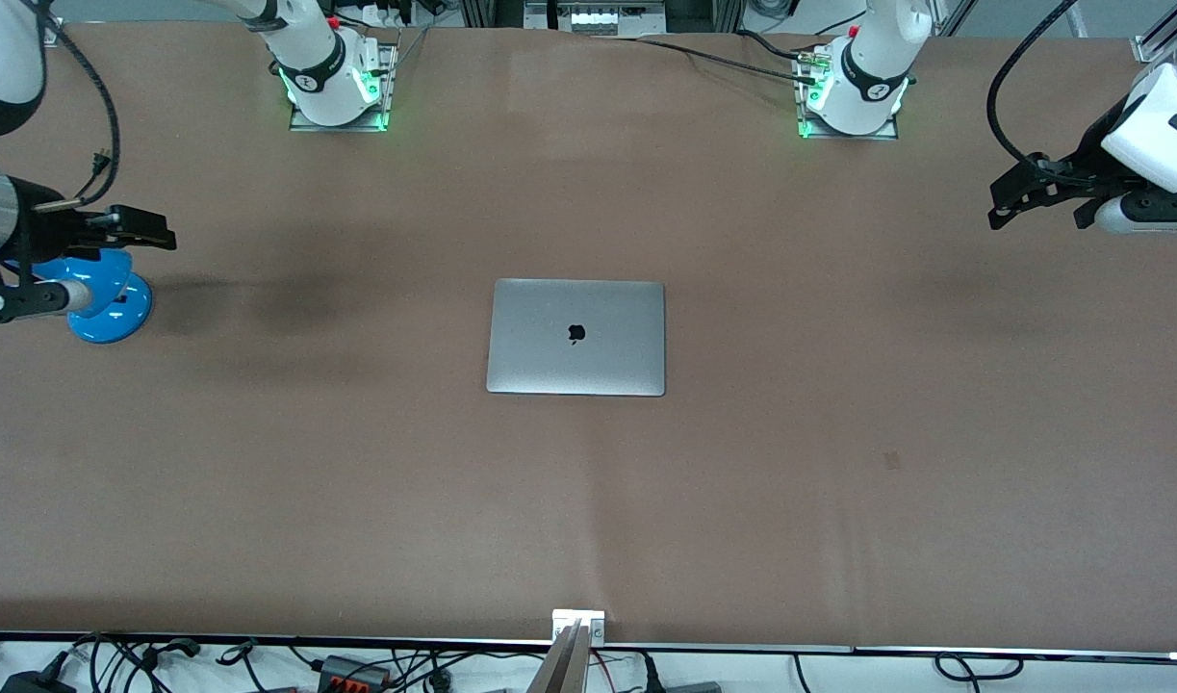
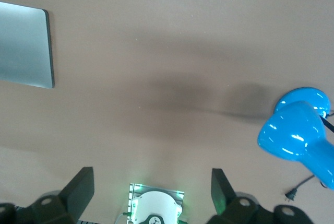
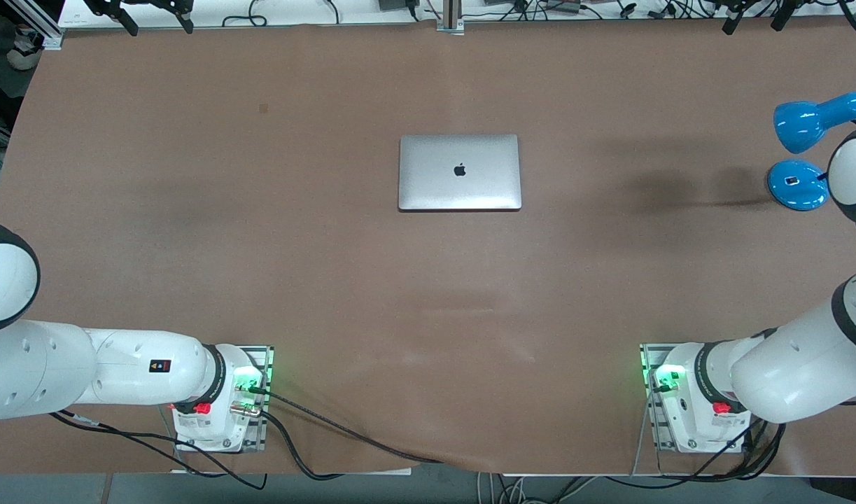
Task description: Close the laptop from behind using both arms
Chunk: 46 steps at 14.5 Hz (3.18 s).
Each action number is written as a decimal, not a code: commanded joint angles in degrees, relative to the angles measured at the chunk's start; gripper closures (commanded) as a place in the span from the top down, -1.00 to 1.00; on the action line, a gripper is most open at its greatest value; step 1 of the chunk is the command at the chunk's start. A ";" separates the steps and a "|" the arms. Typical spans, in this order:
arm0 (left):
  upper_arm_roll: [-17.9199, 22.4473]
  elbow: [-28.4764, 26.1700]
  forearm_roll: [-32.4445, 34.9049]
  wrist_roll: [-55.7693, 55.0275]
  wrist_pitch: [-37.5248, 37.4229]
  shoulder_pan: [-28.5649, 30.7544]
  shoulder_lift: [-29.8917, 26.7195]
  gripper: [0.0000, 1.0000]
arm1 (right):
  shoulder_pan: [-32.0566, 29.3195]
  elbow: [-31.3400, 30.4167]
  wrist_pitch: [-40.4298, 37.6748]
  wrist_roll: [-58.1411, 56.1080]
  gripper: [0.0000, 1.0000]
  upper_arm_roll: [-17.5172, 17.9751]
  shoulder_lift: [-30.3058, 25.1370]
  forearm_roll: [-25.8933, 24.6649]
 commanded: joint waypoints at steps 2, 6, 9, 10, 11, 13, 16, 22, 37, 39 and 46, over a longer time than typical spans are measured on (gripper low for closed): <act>0.11 -0.48 1.37 0.98 0.96 -0.30 -0.43 1.00 | -9.61 1.00 2.77 -1.16 1.00 10.34 -2.83 -3.93; 0.02 -0.48 1.46 0.98 1.14 -0.30 -0.34 1.00 | -14.85 -12.25 14.38 -0.72 1.00 18.05 -13.45 -9.65; 0.11 -0.48 1.46 0.98 1.05 -0.30 -0.34 1.00 | -19.62 -16.31 14.22 -0.46 1.00 24.40 -18.29 -9.83; 0.11 -0.48 1.55 0.98 1.05 -0.30 -0.34 1.00 | -19.72 -18.15 14.91 -0.37 1.00 24.41 -19.61 -9.83; 0.02 -0.48 1.46 0.98 1.05 -0.30 -0.34 1.00 | -19.98 -18.69 15.18 -0.28 1.00 24.41 -20.06 -9.83; -0.07 -0.48 1.55 0.98 1.05 -0.30 -0.34 1.00 | -20.77 -18.79 15.53 -0.28 1.00 24.41 -19.89 -9.74; -0.16 -0.48 1.55 0.89 1.05 -0.39 -0.34 1.00 | -20.68 -18.79 16.59 -0.28 1.00 24.15 -19.54 -9.91; -0.16 -0.39 1.55 0.98 1.05 -0.39 -0.25 1.00 | -20.42 -16.68 17.29 -0.19 1.00 19.94 -16.37 -9.74; -0.42 -0.39 1.64 0.89 1.22 -0.65 -0.17 1.00 | -17.17 -17.03 20.63 11.76 1.00 19.84 -15.85 -11.06; -0.42 -0.39 1.64 0.89 1.22 -0.65 -0.17 1.00 | -17.26 -17.12 20.63 11.85 1.00 20.19 -15.76 -10.88; -0.42 -0.13 1.64 0.89 1.22 -1.00 -0.08 1.00 | -17.34 -17.29 20.28 12.38 1.00 20.19 -15.50 -9.56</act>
